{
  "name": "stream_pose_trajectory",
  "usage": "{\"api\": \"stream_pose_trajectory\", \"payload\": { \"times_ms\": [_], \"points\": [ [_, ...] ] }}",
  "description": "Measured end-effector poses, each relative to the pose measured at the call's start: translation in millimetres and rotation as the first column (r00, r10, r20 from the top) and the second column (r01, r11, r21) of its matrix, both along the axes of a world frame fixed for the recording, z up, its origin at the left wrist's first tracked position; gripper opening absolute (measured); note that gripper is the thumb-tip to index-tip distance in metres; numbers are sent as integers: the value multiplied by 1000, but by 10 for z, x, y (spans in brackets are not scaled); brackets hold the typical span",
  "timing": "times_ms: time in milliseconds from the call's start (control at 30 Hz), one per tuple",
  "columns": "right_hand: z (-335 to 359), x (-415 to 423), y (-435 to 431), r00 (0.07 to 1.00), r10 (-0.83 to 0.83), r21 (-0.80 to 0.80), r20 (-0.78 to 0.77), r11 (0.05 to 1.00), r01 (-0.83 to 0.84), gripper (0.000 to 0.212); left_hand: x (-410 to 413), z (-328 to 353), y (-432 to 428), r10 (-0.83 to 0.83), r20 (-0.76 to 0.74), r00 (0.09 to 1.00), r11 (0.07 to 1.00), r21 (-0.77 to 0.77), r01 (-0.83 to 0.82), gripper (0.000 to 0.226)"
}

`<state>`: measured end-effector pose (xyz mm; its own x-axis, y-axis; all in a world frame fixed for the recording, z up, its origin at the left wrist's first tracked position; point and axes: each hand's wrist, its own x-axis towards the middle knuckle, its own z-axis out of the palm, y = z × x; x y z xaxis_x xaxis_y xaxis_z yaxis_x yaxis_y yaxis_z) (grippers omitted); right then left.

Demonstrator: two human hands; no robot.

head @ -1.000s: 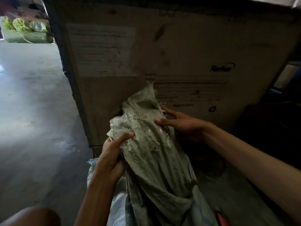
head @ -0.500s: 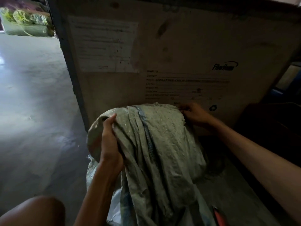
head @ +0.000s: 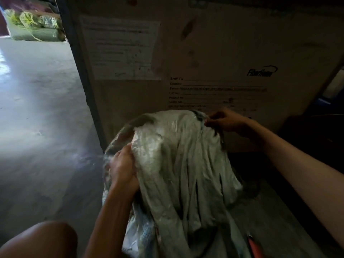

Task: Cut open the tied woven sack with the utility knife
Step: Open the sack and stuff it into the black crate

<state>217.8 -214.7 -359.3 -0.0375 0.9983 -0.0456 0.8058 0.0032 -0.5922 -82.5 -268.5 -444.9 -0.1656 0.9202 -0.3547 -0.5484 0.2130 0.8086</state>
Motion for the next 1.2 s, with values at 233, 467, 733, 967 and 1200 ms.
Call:
{"api": "stream_pose_trajectory", "payload": {
  "times_ms": [233, 467, 733, 967, 1200],
  "points": [
    [-360, 341, -110, 951, -271, -100, -148, 961, 258, 29, -90, -114, 27, 41, -19, 999, 997, -71, -42, 22],
    [-247, 5, -202, 581, -282, -404, -763, 911, -89, 69, 24, -94, -61, -453, 140, 881, 881, -81, 466, 64],
    [-153, -157, -216, 739, 6, -462, -674, 777, -428, 41, 192, -215, -37, -380, -304, 873, 924, -87, 372, 17],
    [-314, -215, -209, 934, 33, -621, -355, 738, -263, 41, 187, -146, -61, -229, -138, 964, 968, 69, 240, 30],
    [-346, 225, -60, 918, -65, -490, -390, 859, -147, 32, 214, -148, -63, -106, -209, 972, 994, -5, 107, 21]
  ]
}}
